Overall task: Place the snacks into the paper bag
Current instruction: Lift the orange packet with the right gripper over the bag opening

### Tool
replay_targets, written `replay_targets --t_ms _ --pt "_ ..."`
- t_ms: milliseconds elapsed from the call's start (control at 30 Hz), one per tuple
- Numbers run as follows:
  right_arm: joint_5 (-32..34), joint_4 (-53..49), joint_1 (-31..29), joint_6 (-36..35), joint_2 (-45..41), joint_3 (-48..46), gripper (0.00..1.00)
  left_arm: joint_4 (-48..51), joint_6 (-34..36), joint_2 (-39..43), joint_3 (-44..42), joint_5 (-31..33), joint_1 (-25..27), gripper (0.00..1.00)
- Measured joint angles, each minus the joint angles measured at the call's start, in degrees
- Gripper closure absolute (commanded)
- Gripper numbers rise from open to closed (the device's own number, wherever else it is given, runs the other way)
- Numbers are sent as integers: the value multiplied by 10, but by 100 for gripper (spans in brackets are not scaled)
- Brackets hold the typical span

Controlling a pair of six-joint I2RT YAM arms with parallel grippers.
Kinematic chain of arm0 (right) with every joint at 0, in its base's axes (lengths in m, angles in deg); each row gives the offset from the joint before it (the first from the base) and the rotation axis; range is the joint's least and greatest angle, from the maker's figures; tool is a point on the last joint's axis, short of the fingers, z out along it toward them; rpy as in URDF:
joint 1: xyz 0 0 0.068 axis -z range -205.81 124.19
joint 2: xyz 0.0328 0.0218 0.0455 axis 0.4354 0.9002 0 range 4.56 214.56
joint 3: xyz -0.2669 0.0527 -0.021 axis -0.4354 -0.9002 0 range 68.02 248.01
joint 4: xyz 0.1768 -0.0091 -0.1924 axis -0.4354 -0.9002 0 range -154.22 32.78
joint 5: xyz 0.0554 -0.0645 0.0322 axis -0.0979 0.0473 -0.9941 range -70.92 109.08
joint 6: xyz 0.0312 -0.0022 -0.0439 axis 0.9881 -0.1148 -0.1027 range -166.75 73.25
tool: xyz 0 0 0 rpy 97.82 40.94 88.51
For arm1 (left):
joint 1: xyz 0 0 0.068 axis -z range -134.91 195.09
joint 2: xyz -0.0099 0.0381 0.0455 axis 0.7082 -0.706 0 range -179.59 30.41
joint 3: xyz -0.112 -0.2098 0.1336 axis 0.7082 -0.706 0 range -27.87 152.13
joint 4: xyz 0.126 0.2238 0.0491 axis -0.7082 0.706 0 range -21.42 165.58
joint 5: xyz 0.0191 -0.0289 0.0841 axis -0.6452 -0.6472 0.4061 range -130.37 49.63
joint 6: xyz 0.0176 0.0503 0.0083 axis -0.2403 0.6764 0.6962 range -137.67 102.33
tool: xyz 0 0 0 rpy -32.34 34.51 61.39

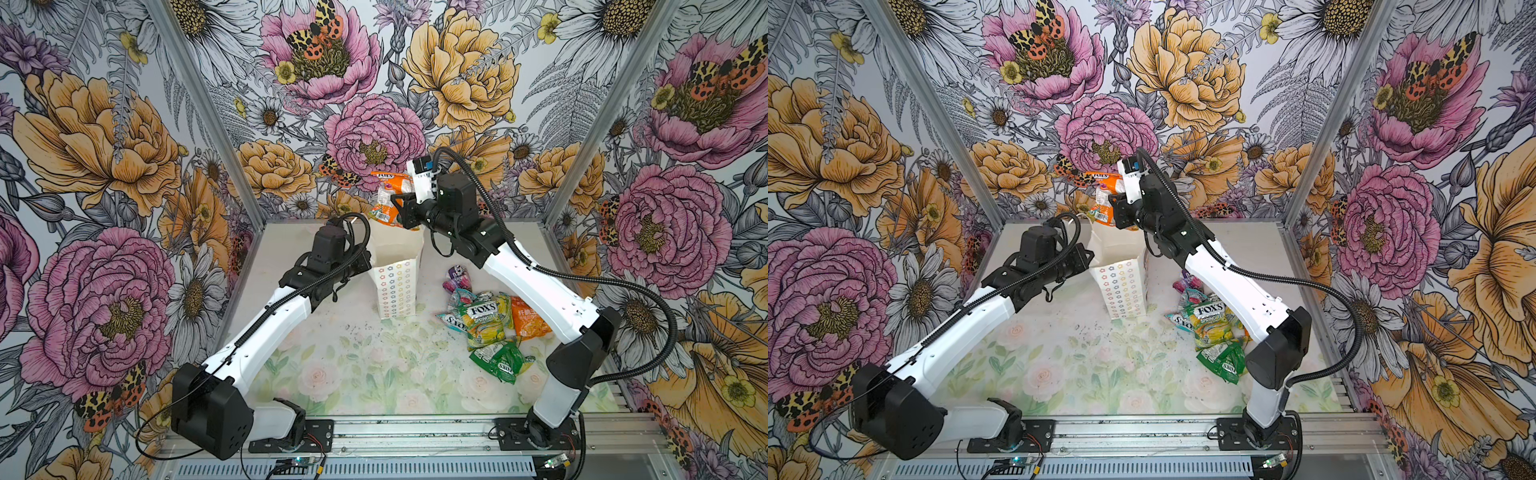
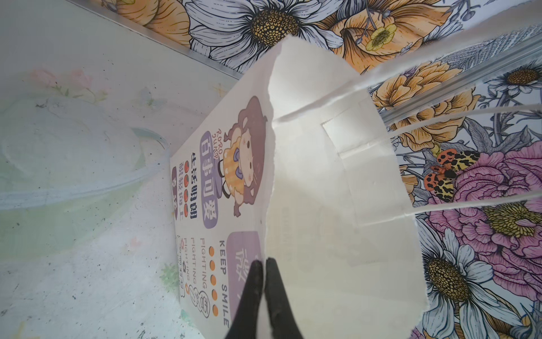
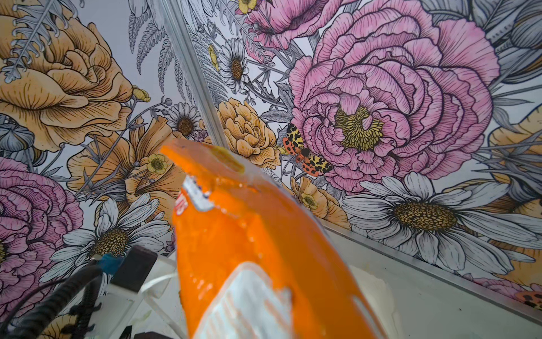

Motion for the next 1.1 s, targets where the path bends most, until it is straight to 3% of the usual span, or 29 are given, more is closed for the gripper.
replay_targets --t_ms 567,1100 --pt "120 38 -24 12 11 -77 100 -10 -10 -5 -2 2 -1 100" --pt "143 -6 -25 -57 11 -86 100 -10 -10 -5 -3 9 -4 100"
